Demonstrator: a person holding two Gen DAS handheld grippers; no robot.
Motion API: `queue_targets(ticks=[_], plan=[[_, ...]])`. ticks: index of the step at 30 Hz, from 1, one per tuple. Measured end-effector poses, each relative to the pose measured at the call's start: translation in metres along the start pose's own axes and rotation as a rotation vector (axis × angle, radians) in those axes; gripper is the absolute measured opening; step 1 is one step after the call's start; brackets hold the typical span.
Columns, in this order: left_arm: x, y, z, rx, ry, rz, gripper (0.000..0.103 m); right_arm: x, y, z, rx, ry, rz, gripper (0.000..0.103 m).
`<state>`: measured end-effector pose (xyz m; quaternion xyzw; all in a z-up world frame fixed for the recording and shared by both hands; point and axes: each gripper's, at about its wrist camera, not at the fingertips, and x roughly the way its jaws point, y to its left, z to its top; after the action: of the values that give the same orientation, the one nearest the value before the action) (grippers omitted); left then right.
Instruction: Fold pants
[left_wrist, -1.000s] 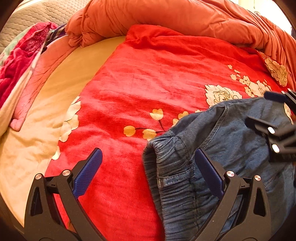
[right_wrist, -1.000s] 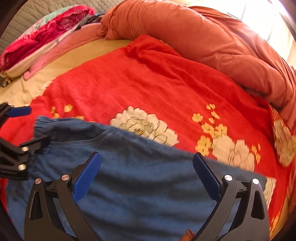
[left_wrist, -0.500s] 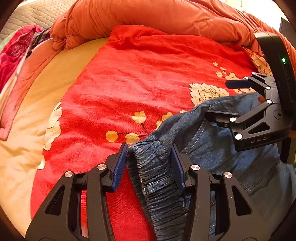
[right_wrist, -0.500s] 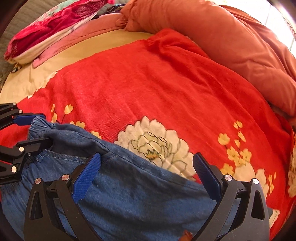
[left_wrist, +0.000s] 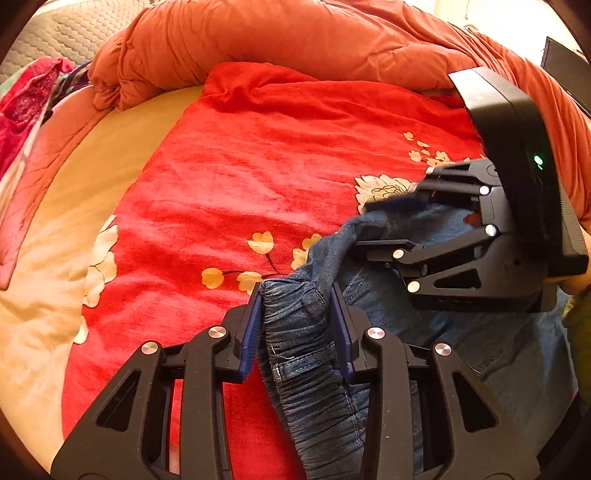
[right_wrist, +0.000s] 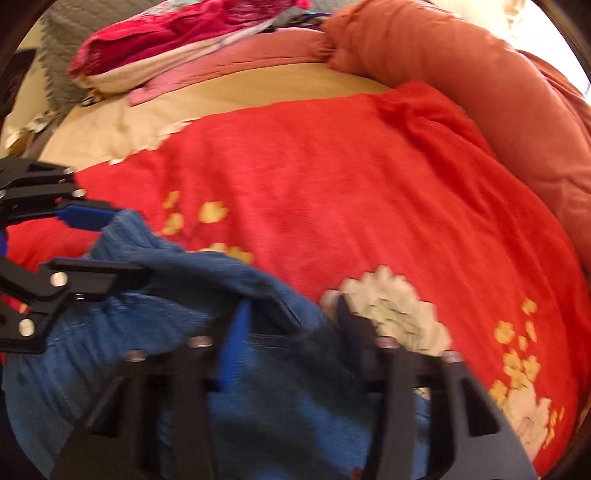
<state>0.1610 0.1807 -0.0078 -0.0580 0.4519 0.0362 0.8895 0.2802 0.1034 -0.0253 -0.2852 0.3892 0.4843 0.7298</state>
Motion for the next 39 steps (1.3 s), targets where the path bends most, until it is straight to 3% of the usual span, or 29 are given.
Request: queue_targets(ticks=[1, 4, 13, 24, 39], plan=[[0.000, 0.000, 0.000, 0.000, -0.001, -0.002, 0.026, -0.002, 0.002, 0.000, -0.001, -0.006, 0.018, 0.016], [-0.003, 0.002, -0.001, -0.005, -0.012, -0.008, 0.026, -0.016, 0.005, -0.004, 0.017, -0.048, 0.030, 0.008], [-0.030, -0.009, -0.003, 0.037, -0.075, -0.021, 0.025, -0.080, 0.012, -0.022, 0.091, -0.176, 0.042, 0.007], [-0.081, -0.039, -0.024, 0.098, -0.149, -0.028, 0.025, -0.137, 0.042, -0.050, 0.148, -0.226, 0.030, 0.007], [-0.135, -0.073, -0.099, 0.135, -0.152, -0.078, 0.024, -0.184, 0.114, -0.127, 0.221, -0.254, 0.074, 0.007]])
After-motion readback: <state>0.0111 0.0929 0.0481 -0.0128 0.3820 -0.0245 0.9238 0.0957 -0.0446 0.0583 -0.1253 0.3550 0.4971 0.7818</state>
